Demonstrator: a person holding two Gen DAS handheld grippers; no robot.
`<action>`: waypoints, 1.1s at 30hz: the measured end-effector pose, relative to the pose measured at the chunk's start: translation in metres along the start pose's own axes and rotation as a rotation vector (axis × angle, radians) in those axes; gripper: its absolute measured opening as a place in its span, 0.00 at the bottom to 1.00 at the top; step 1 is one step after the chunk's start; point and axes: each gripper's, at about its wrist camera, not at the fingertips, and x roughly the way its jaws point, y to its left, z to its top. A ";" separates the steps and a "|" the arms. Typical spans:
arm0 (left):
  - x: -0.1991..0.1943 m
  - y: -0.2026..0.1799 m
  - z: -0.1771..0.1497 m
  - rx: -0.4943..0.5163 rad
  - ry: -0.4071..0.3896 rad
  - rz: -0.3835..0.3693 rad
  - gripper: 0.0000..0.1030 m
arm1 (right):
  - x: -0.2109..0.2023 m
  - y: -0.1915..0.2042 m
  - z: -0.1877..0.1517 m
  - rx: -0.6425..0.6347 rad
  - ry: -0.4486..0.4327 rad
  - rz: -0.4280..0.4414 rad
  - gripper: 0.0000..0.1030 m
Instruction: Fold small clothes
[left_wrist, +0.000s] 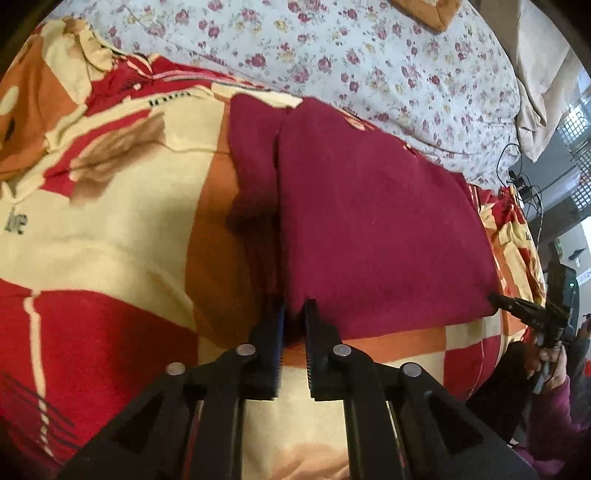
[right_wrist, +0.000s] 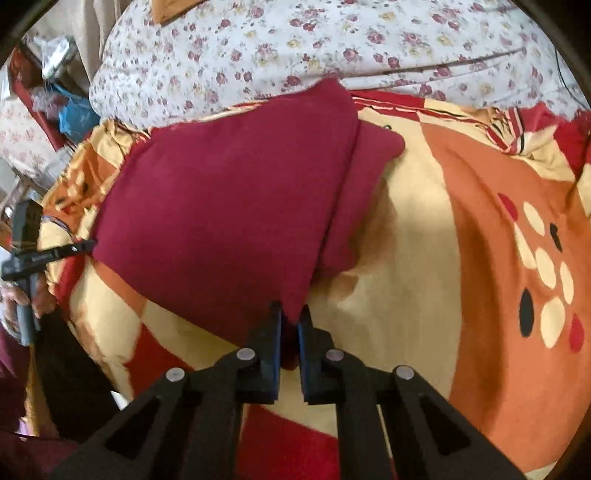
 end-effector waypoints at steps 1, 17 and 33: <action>-0.005 -0.003 0.001 0.009 -0.014 0.028 0.00 | -0.006 0.001 0.003 0.001 0.003 0.000 0.12; 0.011 -0.040 0.053 0.048 -0.172 0.236 0.23 | 0.014 0.042 0.080 -0.061 -0.154 -0.126 0.38; 0.049 -0.014 0.066 -0.036 -0.168 0.303 0.28 | 0.056 0.005 0.127 0.064 -0.143 -0.188 0.38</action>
